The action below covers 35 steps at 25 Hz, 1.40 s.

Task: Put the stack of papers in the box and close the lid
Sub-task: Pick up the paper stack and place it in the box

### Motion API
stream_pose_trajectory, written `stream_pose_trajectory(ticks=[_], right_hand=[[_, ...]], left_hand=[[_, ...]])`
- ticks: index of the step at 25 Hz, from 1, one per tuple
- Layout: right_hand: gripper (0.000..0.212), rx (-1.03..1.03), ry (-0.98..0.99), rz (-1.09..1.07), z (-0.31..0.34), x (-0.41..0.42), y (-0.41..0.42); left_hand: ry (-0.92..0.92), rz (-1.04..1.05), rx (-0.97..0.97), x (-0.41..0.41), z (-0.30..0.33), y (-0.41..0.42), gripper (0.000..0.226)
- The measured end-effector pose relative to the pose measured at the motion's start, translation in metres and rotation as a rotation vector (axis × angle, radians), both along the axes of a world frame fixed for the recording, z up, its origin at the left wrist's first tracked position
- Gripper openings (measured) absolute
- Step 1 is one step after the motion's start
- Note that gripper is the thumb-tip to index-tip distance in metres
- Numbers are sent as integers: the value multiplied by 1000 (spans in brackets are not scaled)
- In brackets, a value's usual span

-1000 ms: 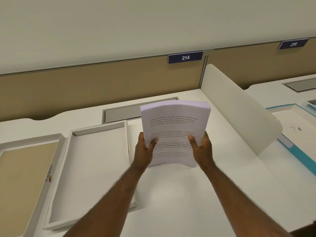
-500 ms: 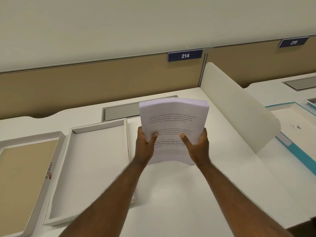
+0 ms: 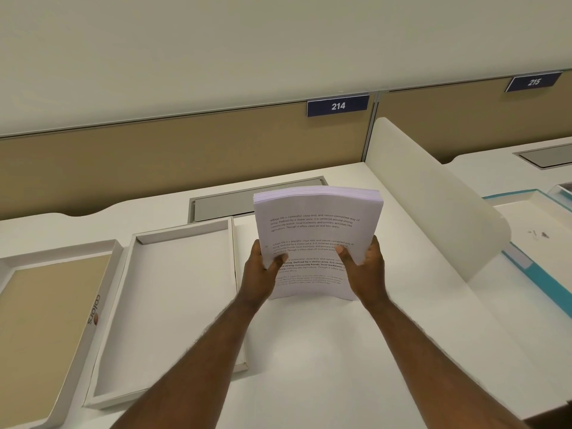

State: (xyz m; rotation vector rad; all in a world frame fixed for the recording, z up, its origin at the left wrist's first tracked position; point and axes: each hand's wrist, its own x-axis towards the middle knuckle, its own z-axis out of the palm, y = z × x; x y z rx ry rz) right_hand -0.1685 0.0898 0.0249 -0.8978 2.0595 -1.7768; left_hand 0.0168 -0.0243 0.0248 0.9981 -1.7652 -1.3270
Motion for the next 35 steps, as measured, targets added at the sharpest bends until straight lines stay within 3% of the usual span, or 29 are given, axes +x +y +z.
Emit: stream_pose_trajectory(ticks=[6, 10, 17, 24, 28, 35], right_hand=[[32, 92, 155, 68, 1, -6, 8], [30, 123, 206, 89, 36, -11, -4], [29, 261, -47, 233, 84, 20, -60], [27, 440, -118, 349, 51, 129, -113], [32, 546, -111, 373, 32, 183, -137], [37, 679, -11, 325, 3, 230, -165]], left_hand=[[-59, -35, -66, 6, 3, 1, 40], [-68, 15, -102, 11, 29, -8, 38], [-89, 130, 67, 71, 83, -48, 46], [-217, 222, 171, 190, 56, -63, 25], [-303, 269, 217, 243, 41, -75, 37], [-415, 285, 221, 277, 10, -101, 35]])
